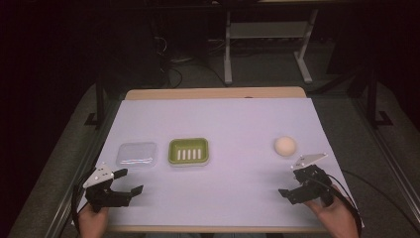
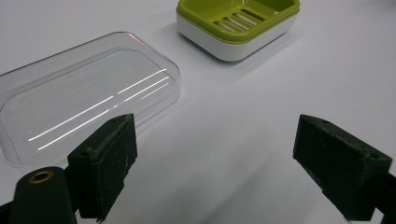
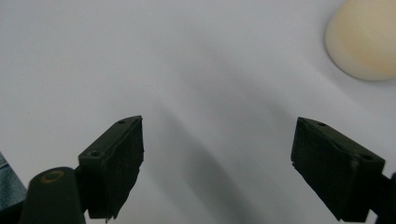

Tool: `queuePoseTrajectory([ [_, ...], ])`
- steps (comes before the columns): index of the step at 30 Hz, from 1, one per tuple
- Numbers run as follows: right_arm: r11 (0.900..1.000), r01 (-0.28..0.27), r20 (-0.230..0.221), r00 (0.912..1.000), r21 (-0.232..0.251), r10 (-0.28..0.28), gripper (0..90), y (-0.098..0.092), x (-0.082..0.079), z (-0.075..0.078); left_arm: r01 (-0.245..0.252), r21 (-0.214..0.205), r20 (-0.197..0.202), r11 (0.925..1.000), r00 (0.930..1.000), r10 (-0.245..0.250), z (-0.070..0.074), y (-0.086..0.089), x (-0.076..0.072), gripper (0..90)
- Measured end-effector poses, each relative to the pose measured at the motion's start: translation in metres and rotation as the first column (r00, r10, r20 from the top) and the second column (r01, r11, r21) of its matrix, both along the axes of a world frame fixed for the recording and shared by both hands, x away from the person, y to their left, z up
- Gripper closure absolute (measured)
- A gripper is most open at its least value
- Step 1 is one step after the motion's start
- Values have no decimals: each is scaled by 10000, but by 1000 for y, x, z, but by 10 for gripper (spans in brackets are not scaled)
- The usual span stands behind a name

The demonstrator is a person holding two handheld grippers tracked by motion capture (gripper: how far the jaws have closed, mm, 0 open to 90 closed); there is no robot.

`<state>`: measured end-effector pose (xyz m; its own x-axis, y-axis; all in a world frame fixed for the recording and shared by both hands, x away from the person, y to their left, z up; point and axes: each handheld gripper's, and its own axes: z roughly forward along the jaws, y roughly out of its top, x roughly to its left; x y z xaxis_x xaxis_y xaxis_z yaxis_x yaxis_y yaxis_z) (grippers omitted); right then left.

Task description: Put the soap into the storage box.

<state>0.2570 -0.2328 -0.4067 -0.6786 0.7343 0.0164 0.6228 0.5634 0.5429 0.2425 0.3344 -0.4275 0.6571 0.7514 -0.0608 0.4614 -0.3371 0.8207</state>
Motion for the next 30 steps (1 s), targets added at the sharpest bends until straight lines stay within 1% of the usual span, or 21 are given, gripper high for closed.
queuePoseTrajectory([
  [3, 10000, 43, -17, 10000, -79, -43, 164, -1, 6, 2, 2, -3, 46, 10000, 10000, -2, 0, 1, 0, 129],
  [5, 9999, 65, -125, 9999, -133, -67, 163, -3, 9, 2, 15, 2, 121, 10000, 9999, -15, 0, 1, 0, 129],
  [8, 9998, 92, -124, 9999, -179, -95, 163, -5, 16, 3, 15, 5, 119, 10000, 9999, -15, 0, 1, 0, 128],
  [15, 9995, 163, -300, 9994, -255, -171, 161, -10, 32, 8, -19, -6, 89, 10000, 10000, 20, 1, 2, 0, 129],
  [17, 9993, 307, -347, 9989, -218, -314, 160, -10, 36, 10, -82, -88, 38, 9999, 10000, 82, 1, 1, 0, 129],
  [20, 9993, 300, -351, 9989, -234, -308, 160, -11, 43, 11, -52, -80, 64, 10000, 10000, 52, 1, 1, 0, 128],
  [23, 9986, 454, -397, 9981, -257, -464, 158, -13, 51, 13, -23, -44, 59, 10000, 10000, 23, 1, 1, 0, 128],
  [25, 9984, 479, -453, 9978, -312, -493, 158, -14, 55, 14, 3, -4, 94, 10000, 10000, -3, 1, 2, 0, 128],
  [28, 9976, 548, -487, 9972, -419, -569, 158, -15, 63, 14, -57, -124, 109, 9999, 9999, 58, 1, 1, 1, 128],
  [30, 9972, 585, -530, 9967, -461, -610, 158, -15, 68, 15, -62, -123, 101, 9999, 9999, 63, 1, 1, 0, 129],
])
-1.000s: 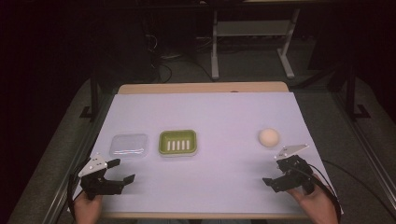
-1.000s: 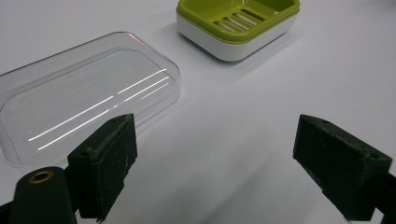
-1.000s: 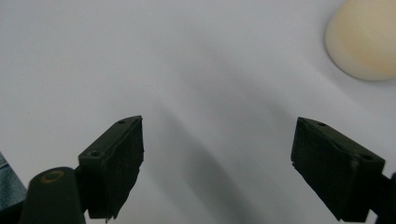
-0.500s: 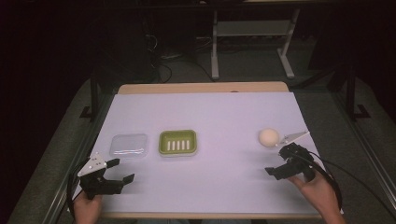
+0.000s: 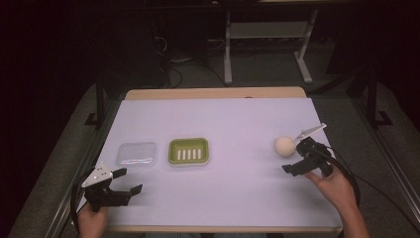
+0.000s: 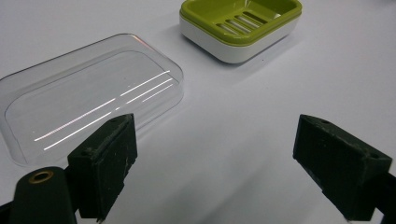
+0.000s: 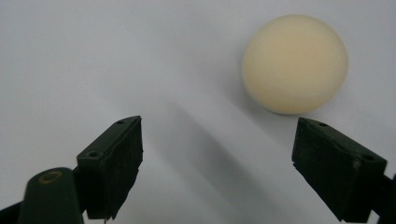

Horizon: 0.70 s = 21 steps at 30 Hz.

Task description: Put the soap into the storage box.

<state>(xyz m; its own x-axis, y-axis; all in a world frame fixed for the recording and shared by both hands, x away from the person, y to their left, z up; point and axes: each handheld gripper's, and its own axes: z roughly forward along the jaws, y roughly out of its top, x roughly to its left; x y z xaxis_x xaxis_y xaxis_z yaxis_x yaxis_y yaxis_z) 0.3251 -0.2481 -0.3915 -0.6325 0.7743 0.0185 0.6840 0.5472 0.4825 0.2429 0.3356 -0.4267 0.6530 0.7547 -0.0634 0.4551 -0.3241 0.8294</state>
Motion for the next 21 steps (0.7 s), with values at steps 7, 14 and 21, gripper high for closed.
queuePoseTrajectory([
  [7, 9998, 70, -137, 9999, -164, -73, 145, 0, 20, 7, -24, 18, -45, 10000, 10000, 24, 0, 0, 0, 128],
  [14, 9995, 260, -223, 9994, -200, -264, 145, -1, 39, 13, -27, 18, -16, 10000, 10000, 28, 0, 1, 0, 128],
  [21, 9989, 384, -521, 9978, -269, -398, 145, 0, 57, 11, -40, 8, -13, 10000, 10000, 40, 1, 1, 0, 129],
])
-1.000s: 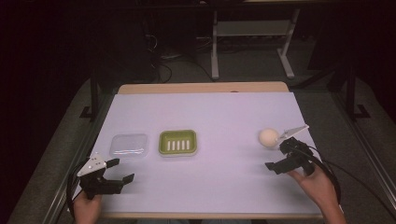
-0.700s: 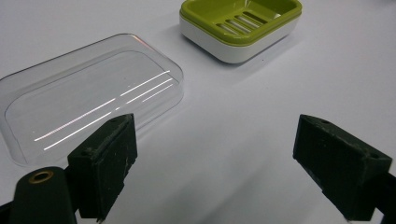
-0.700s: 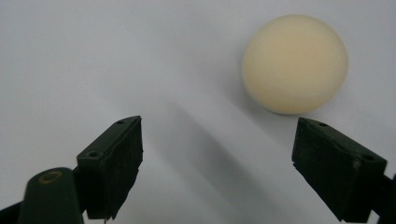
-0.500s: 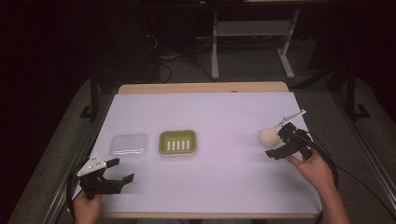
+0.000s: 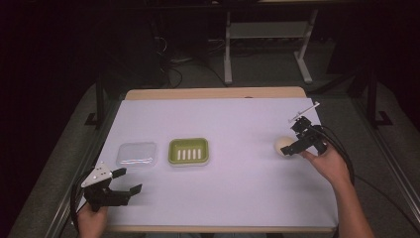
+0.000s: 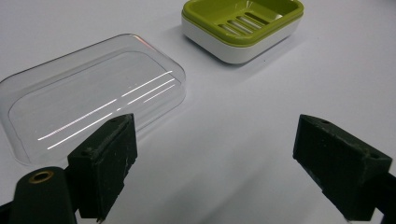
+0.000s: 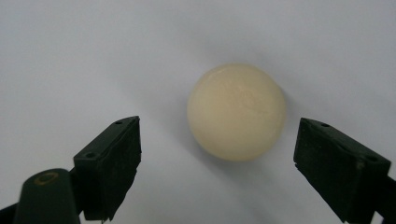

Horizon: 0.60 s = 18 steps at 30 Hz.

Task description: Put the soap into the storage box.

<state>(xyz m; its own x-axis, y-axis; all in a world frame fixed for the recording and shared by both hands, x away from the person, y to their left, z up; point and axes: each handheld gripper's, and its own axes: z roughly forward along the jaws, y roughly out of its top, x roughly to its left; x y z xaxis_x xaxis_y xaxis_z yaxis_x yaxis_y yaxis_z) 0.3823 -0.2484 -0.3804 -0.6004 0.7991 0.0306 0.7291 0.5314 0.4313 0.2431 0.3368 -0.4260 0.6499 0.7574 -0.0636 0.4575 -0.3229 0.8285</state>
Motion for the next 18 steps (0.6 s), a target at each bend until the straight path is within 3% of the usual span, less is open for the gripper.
queuePoseTrajectory([
  [18, 9981, 582, -802, 9950, -213, -597, 144, 4, 29, -27, -60, -54, -25, 10000, 10000, 60, 0, 1, 0, 128],
])
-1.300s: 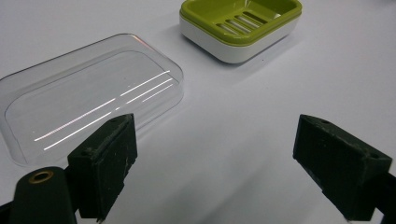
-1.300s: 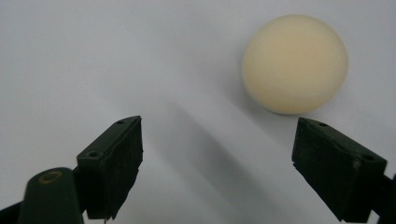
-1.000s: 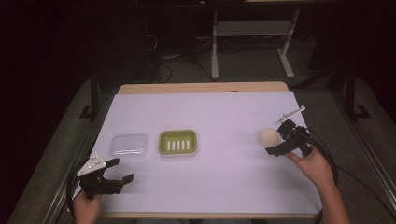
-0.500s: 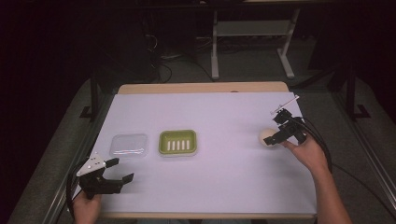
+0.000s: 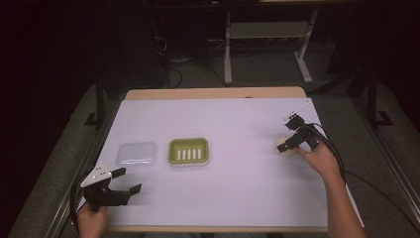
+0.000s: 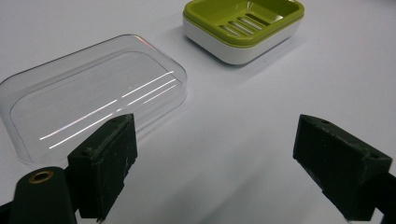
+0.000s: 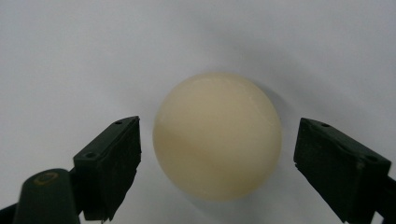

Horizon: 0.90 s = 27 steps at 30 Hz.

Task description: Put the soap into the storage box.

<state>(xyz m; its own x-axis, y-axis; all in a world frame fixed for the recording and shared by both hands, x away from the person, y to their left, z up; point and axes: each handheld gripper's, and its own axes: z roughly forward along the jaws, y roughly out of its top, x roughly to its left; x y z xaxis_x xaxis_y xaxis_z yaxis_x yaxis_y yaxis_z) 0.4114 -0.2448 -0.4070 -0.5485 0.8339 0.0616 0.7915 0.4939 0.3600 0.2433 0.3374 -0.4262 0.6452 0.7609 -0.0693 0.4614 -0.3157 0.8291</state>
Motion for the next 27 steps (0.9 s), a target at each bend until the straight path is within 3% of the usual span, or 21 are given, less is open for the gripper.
queuePoseTrajectory([
  [15, 9995, -162, -290, 9995, -289, 154, 148, 10, 8, -12, 47, 36, 5, 10000, 10000, -47, 1, 0, 0, 128],
  [27, 9978, -273, -296, 9992, -612, 255, 213, 12, 7, -13, 55, 49, 20, 10000, 10000, -55, 1, 0, 0, 129],
])
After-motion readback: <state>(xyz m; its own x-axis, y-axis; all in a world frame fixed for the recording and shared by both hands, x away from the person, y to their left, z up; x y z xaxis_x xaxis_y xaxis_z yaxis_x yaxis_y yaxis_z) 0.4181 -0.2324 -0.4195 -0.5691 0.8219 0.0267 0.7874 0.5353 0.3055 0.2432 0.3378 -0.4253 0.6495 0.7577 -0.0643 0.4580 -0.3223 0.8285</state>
